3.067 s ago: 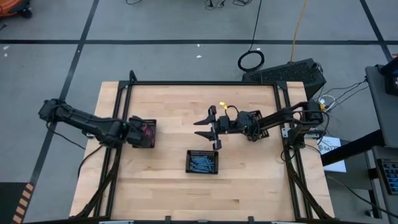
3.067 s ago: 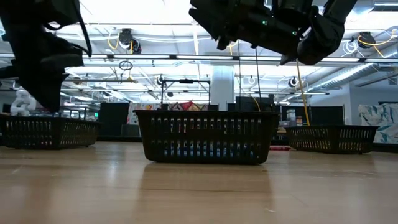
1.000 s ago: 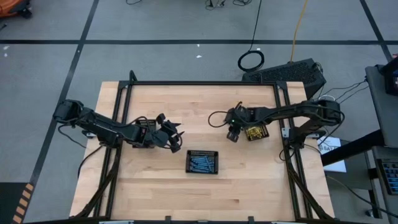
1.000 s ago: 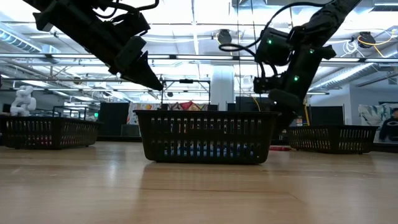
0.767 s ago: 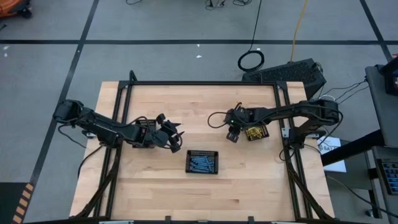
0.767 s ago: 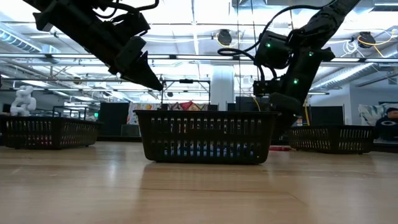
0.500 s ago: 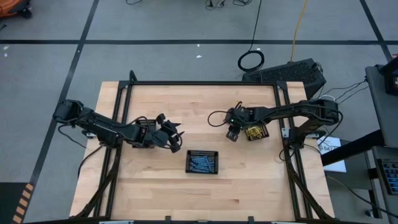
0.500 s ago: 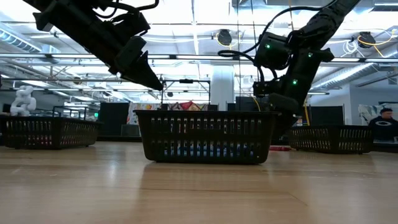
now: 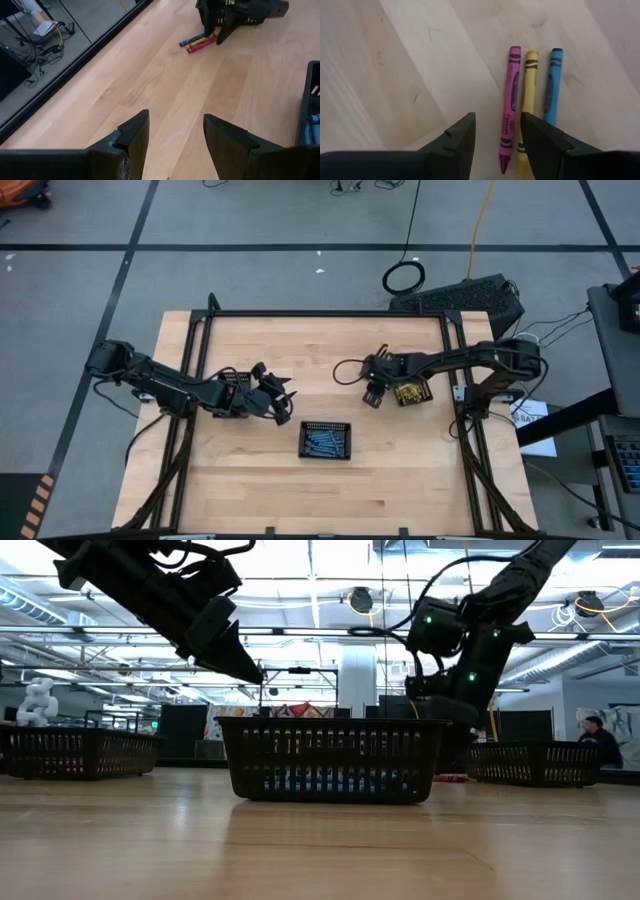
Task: Sort crayons
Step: Put the red crayon into the left black basket
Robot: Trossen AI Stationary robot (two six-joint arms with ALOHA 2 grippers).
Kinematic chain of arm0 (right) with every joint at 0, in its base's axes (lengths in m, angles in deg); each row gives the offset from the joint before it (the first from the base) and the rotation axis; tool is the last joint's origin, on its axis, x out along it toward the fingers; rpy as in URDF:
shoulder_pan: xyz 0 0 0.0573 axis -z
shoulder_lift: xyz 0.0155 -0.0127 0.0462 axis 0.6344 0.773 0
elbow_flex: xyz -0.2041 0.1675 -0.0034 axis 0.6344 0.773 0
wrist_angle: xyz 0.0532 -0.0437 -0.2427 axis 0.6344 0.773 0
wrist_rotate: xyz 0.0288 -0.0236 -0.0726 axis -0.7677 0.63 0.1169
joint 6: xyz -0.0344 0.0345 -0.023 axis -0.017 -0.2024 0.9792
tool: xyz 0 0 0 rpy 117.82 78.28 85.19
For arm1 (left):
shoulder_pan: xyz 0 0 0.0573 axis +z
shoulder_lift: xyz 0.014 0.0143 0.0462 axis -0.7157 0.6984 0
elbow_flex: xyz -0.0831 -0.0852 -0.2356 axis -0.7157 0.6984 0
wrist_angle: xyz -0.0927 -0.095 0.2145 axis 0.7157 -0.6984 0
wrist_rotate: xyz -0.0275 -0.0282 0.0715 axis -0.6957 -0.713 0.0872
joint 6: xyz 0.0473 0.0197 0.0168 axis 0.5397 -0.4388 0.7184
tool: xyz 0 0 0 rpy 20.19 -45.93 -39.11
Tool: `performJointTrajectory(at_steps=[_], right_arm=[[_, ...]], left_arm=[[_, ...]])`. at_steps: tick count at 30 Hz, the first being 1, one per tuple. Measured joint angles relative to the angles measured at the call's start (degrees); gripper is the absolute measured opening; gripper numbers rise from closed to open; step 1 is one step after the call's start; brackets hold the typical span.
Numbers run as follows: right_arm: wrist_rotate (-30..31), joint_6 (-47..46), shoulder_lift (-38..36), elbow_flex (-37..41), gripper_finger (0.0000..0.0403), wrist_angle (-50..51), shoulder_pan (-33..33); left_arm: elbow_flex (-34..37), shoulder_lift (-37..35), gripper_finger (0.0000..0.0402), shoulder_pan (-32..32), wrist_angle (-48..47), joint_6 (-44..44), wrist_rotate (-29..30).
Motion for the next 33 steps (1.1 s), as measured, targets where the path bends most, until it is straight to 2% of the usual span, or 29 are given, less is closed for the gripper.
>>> performJointTrajectory(at_steps=[6,14,18,26,29,33], right_arm=[[-0.02,1.21,2.89,-0.15,0.0144,-0.71,-0.10],[0.35,2.69,3.28,-0.11,0.0140,-1.61,-2.49],[0.00,3.72,3.33,-0.11,0.0112,-1.84,-3.63],[-0.73,4.78,3.33,-0.10,0.0011,-2.05,-4.32],[3.77,7.42,3.47,0.07,0.0008,-3.42,-7.32],[4.42,8.13,3.64,0.35,0.0003,-11.38,-11.20]], left_arm=[[0.00,0.00,0.0191,0.00,0.72,0.00,-0.15],[0.00,0.00,0.0191,0.00,0.88,0.02,-0.46],[0.00,0.00,0.0191,0.00,0.96,0.02,-0.46],[0.00,-0.02,0.0191,-1.19,3.90,1.85,0.00],[0.00,-0.61,0.0191,-3.08,4.16,4.29,0.51],[0.05,-2.52,0.0191,-6.89,3.48,5.21,4.54]])
